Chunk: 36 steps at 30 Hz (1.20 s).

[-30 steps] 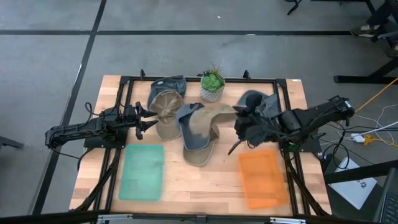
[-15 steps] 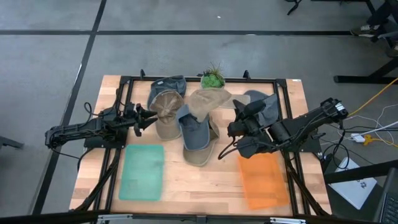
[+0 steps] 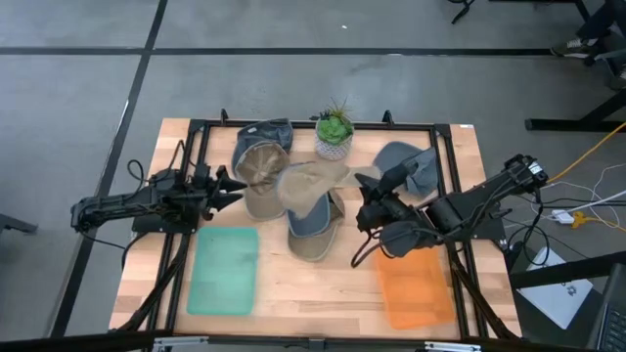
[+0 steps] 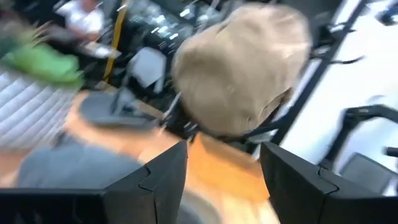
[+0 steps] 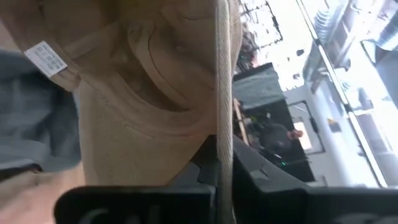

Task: Pick & Place hat
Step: Put the top right brown cap into the orange bin

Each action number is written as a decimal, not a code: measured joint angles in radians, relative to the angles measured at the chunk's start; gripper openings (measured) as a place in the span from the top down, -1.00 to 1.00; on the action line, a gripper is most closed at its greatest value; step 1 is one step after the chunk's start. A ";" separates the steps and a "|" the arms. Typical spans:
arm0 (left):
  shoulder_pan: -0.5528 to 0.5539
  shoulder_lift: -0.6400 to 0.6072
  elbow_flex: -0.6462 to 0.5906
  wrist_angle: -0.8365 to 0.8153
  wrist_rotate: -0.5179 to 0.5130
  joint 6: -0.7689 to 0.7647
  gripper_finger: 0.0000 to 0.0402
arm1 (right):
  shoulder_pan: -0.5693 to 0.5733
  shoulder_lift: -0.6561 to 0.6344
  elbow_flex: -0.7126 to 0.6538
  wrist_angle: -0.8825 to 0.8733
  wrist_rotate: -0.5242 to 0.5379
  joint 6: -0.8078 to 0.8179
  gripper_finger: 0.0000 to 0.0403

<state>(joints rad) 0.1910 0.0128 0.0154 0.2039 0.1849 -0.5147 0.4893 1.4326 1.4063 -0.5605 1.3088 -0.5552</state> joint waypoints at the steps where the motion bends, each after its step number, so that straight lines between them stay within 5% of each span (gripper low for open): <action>1: -0.004 0.002 0.000 0.026 0.020 0.026 0.01 | 0.001 0.000 0.000 0.003 -0.015 0.001 0.91; 7: -0.066 0.054 0.037 0.096 0.067 0.237 0.01 | 0.000 -0.001 -0.012 0.045 -0.069 0.001 0.91; 23: -0.267 0.605 0.420 -0.045 -0.198 0.819 0.00 | -0.001 -0.001 -0.039 0.126 -0.146 -0.003 0.91; 36: -0.303 0.765 0.546 -0.043 -0.288 0.887 -0.40 | -0.001 -0.001 -0.039 0.156 -0.207 -0.003 0.91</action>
<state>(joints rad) -0.1124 0.7779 0.5617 0.1609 -0.1030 0.3725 0.4881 1.4315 1.3674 -0.4048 1.1022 -0.5583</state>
